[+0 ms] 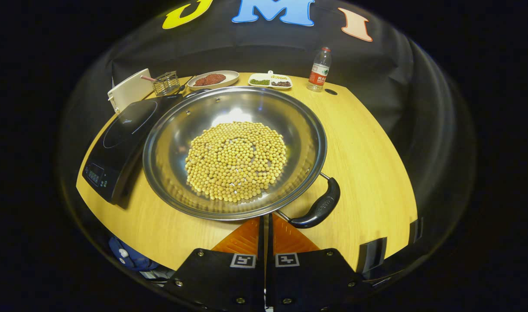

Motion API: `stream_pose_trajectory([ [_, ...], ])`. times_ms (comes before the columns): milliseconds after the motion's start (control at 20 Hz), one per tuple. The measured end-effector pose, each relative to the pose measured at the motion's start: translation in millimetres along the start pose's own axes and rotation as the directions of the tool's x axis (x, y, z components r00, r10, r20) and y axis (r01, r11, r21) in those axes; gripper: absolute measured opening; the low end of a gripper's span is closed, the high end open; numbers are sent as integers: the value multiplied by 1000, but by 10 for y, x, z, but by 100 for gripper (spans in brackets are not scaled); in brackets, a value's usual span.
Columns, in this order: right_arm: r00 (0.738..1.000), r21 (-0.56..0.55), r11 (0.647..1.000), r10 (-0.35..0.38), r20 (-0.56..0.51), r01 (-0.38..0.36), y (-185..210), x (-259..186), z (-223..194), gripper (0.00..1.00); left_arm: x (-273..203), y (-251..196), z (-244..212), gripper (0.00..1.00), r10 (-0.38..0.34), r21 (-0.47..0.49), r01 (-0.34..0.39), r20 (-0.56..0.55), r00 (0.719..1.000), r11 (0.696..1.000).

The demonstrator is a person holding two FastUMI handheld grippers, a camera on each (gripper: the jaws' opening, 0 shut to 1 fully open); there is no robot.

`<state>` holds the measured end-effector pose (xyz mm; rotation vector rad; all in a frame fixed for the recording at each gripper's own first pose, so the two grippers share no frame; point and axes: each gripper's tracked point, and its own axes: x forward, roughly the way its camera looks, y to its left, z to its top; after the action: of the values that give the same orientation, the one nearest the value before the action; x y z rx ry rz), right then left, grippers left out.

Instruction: First push the handle of the pot to place it horizontally, then grasp the pot with both hands and set it on the induction cooktop.

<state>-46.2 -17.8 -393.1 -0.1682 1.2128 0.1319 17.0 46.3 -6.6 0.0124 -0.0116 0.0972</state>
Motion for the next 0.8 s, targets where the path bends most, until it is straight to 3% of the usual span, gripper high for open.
stream_pose_trajectory([
  [450, 996, -65, 994, -87, -31, 85, -617, 193, 65, 2, 82, -228, 18, 97, 20, 16, -20, 0, 1000, 1000],
  [800, 996, -44, 995, -86, -36, 84, -746, 287, 176, 2, 81, -298, 13, 100, 38, 23, -38, -3, 999, 999],
])
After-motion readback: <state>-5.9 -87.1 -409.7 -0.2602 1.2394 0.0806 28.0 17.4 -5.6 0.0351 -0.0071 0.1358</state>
